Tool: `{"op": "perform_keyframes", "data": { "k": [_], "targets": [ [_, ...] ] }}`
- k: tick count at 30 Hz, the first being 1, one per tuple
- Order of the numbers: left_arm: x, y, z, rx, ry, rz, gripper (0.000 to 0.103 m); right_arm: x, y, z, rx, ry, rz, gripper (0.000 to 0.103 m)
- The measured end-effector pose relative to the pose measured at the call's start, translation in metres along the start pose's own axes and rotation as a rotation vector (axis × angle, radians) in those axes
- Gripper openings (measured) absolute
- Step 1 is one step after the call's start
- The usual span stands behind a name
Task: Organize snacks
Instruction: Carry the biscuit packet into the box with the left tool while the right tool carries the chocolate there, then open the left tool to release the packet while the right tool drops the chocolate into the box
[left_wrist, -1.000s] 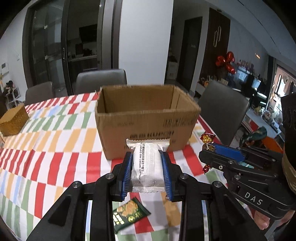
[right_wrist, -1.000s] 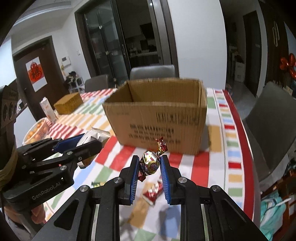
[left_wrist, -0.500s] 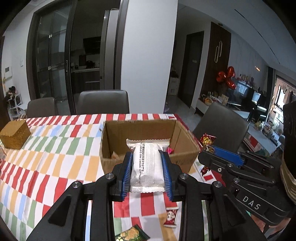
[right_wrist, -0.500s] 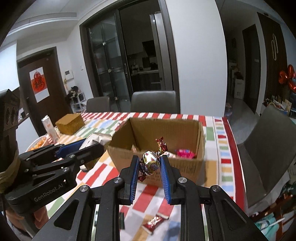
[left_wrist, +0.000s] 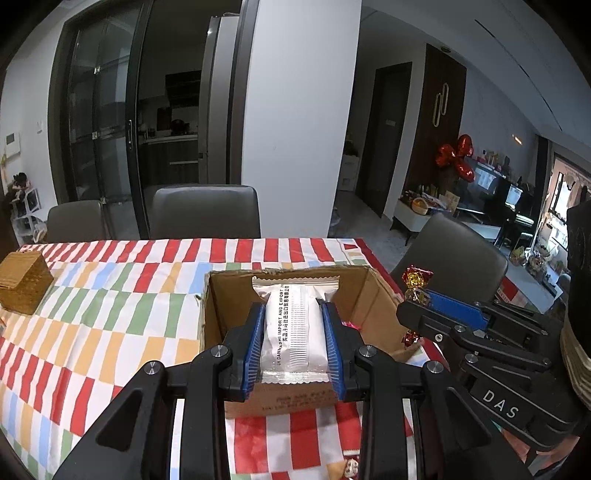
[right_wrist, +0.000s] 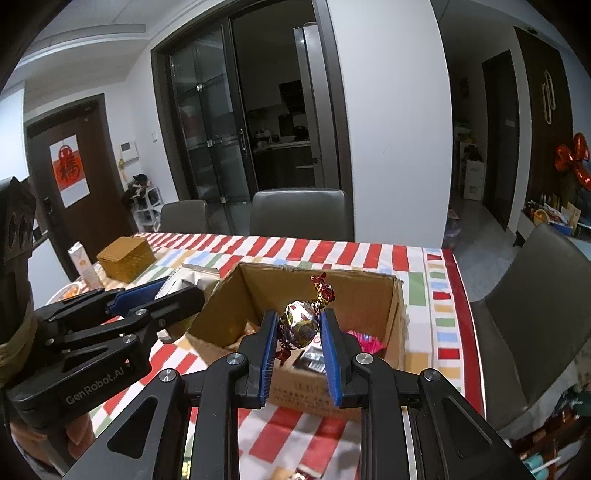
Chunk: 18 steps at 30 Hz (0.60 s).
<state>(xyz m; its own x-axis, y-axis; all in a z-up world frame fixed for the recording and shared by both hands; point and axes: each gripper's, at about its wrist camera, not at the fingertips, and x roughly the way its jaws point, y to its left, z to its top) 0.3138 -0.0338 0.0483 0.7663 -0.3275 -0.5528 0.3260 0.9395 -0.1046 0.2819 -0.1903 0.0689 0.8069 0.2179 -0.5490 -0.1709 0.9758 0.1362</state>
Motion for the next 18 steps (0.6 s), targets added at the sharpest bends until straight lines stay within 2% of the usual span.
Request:
{"op": "perform_keyframes", "data": {
  "k": [12, 14, 16, 17, 18],
  "targets": [
    [0.048, 0.013, 0.011, 0.014, 0.046, 0.009, 0.032, 0.049, -0.011, 0.011, -0.005, 0.039, -0.035, 0.025],
    [0.057, 0.015, 0.012, 0.013, 0.057, 0.015, 0.038, 0.055, -0.010, 0.012, -0.007, 0.041, -0.043, 0.025],
    [0.059, 0.017, 0.012, 0.009, 0.058, 0.034, 0.046, 0.060, -0.011, 0.011, -0.009, 0.048, -0.056, 0.033],
    [0.059, 0.018, 0.010, 0.006, 0.055, 0.039, 0.048, 0.062, -0.012, 0.011, -0.006, 0.053, -0.060, 0.039],
    [0.058, 0.019, 0.009, 0.004, 0.056, 0.046, 0.049, 0.062, -0.013, 0.009, -0.001, 0.054, -0.065, 0.041]
  ]
}}
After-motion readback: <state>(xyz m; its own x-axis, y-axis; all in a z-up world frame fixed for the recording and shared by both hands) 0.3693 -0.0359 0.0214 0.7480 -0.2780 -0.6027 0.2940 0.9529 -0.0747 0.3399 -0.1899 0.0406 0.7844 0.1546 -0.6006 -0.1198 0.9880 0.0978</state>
